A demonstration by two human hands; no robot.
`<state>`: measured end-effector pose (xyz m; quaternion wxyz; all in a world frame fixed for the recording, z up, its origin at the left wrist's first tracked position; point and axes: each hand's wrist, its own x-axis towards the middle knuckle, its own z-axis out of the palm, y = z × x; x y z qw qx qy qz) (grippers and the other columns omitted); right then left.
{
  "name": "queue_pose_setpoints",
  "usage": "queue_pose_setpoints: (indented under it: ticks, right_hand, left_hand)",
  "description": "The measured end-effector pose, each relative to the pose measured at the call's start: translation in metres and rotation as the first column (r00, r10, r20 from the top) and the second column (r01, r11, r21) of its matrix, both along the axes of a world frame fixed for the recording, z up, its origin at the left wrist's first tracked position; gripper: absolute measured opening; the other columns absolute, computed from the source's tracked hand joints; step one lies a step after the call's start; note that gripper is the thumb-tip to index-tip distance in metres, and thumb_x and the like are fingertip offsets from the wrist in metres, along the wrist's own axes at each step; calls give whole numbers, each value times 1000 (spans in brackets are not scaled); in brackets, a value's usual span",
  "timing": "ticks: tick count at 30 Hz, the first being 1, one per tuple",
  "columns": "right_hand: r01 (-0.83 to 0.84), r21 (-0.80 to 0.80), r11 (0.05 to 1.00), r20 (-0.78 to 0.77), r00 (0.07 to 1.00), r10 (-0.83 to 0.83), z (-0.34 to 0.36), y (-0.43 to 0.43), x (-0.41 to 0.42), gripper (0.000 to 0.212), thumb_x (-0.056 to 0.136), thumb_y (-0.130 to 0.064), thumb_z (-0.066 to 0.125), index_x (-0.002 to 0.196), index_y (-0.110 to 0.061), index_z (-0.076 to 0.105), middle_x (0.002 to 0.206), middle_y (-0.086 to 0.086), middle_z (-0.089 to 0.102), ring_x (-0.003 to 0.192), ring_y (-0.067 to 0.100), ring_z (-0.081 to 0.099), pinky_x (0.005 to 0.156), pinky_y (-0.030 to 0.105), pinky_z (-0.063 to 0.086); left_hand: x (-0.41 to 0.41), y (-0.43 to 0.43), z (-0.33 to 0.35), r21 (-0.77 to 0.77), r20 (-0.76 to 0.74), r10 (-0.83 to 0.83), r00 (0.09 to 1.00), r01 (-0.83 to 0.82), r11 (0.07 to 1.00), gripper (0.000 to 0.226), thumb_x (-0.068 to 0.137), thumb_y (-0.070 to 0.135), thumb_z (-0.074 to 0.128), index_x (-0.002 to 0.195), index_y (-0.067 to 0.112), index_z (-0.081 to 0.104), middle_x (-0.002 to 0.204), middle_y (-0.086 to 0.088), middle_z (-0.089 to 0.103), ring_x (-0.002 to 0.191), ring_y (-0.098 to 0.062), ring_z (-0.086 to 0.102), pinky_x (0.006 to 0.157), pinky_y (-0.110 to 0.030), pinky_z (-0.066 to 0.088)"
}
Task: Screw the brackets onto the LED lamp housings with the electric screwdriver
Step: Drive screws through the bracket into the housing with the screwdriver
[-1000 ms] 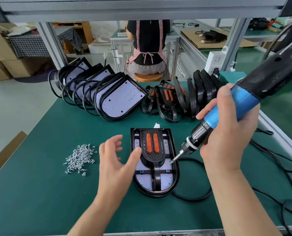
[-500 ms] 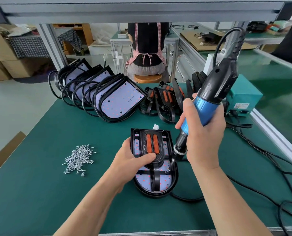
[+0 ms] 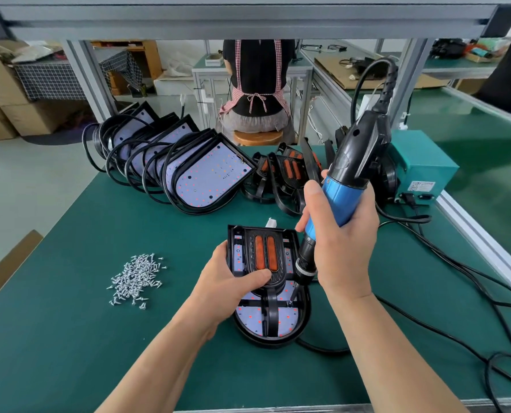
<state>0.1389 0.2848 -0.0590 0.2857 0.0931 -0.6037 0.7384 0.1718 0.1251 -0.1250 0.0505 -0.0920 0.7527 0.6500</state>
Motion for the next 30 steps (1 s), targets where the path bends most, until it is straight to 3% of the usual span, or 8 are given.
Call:
queue_pose_setpoints:
  ticks: [7, 11, 19, 24, 26, 30]
  right_hand:
    - [-32, 8, 999, 28, 999, 32, 3, 1, 3, 25, 82, -24, 74, 91, -16, 52, 64, 13, 54, 51, 36, 53, 54, 34, 49]
    - [-66, 3, 998, 26, 998, 66, 4, 2, 5, 21, 82, -10, 70, 89, -12, 50, 57, -3, 56, 48, 20, 54, 54, 28, 48]
    - [-110, 43, 993, 34, 994, 108, 1, -3, 6, 20, 81, -8, 66, 87, -9, 47, 57, -5, 54, 43, 19, 52, 49, 26, 45]
    - [-285, 41, 958, 80, 956, 281, 1, 8, 2, 18, 82, -8, 65, 96, -13, 54, 57, -4, 56, 48, 19, 53, 57, 26, 47]
    - [-337, 12, 941, 68, 940, 335, 1, 13, 2, 24, 81, -9, 68, 102, -15, 58, 59, -1, 56, 50, 20, 53, 58, 27, 47]
    - [-306, -81, 949, -11, 952, 306, 8, 20, -1, 22, 76, -15, 70, 96, -22, 63, 60, 1, 54, 49, 21, 50, 60, 26, 46]
  left_hand:
    - [0, 0, -2, 14, -9, -4, 1000, 4, 1000, 51, 79, 13, 84, 122, 24, 57, 100, 13, 77, 91, -6, 73, 79, -23, 52]
    - [-1, 1, -3, 20, -21, 0, 1000, 1, 1000, 50, 79, 12, 83, 121, 24, 57, 99, 13, 77, 91, -6, 73, 79, -22, 52]
    - [-2, 2, -2, -9, -23, 6, 1000, -6, 1000, 48, 79, 12, 83, 117, 25, 57, 92, 18, 76, 83, 0, 72, 64, -7, 50]
    - [1, 5, 2, -15, 6, 7, 1000, -7, 1000, 50, 79, 13, 84, 118, 28, 56, 95, 16, 76, 88, -3, 72, 76, -17, 51]
    - [1, 5, 4, -14, 11, 0, 1000, 1, 1000, 49, 80, 14, 84, 117, 29, 55, 95, 18, 76, 87, -1, 72, 73, -13, 51]
    - [0, 4, 6, -49, 15, -24, 1000, 25, 998, 48, 79, 20, 84, 116, 32, 55, 96, 20, 74, 90, 1, 71, 79, -18, 51]
